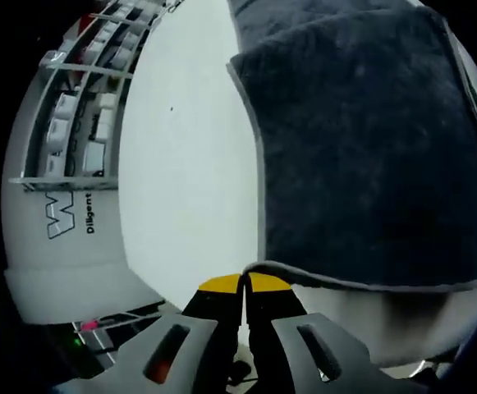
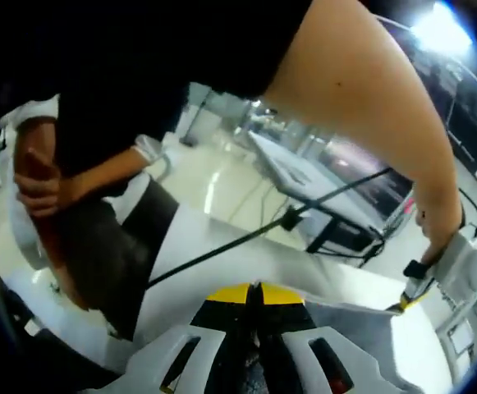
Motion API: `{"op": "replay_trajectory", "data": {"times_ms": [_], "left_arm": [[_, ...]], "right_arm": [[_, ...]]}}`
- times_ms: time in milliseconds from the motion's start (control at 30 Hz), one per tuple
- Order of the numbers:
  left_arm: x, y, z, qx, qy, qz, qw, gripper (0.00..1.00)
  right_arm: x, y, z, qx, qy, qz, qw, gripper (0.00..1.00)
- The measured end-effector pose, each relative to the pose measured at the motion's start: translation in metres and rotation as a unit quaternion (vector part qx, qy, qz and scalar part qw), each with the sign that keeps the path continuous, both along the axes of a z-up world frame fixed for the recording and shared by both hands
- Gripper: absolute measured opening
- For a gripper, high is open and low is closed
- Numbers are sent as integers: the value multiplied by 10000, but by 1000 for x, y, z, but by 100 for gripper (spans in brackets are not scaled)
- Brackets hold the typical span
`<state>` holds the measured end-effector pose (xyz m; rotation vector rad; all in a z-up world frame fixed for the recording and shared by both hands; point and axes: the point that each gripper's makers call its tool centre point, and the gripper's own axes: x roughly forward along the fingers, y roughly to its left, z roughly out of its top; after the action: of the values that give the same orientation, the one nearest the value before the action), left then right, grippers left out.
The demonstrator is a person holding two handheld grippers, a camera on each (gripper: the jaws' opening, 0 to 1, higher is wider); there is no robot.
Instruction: Open the folded towel by lifting each exposed corner and separating the folded layers until the towel lies flat within the target outline without major curled edges
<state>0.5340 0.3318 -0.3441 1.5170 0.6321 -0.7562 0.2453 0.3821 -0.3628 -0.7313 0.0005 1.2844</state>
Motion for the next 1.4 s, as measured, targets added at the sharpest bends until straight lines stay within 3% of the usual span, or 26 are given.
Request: {"op": "replay_trajectory", "data": {"times_ms": [167,233,433,567,833,967,1133,1300,1367,1400], "left_arm": [[0,24,-1,473,-139,74,9988,1],[-4,37,-2,758,-112,126,9970,1],[-12,49,-2,899,-103,168,9958,1],[-10,64,-8,1470,-39,114,9891,1],[6,76,-17,1644,-38,0,9864,1],[11,88,-18,1922,-74,14,9813,1],[12,84,-16,1782,-121,56,9839,1],[9,86,-16,1925,-155,89,9811,1],[7,89,-16,1941,-145,217,9806,1],[3,95,-16,2019,-100,407,9785,2]], "right_arm": [[1,15,-2,-51,-87,56,9999,0],[1,23,-2,-22,40,69,10000,0],[-4,42,-5,-126,-57,163,9998,0],[-5,51,-14,-229,-104,214,9995,0],[-6,59,-33,-467,-258,257,9982,0],[-7,58,-35,-484,-276,276,9981,0],[-8,62,-38,-519,-348,323,9975,0],[-10,63,-49,-765,-589,531,9939,0],[-15,66,-46,-648,-829,822,9910,7],[-14,67,-41,-546,-856,807,9916,18]]}}
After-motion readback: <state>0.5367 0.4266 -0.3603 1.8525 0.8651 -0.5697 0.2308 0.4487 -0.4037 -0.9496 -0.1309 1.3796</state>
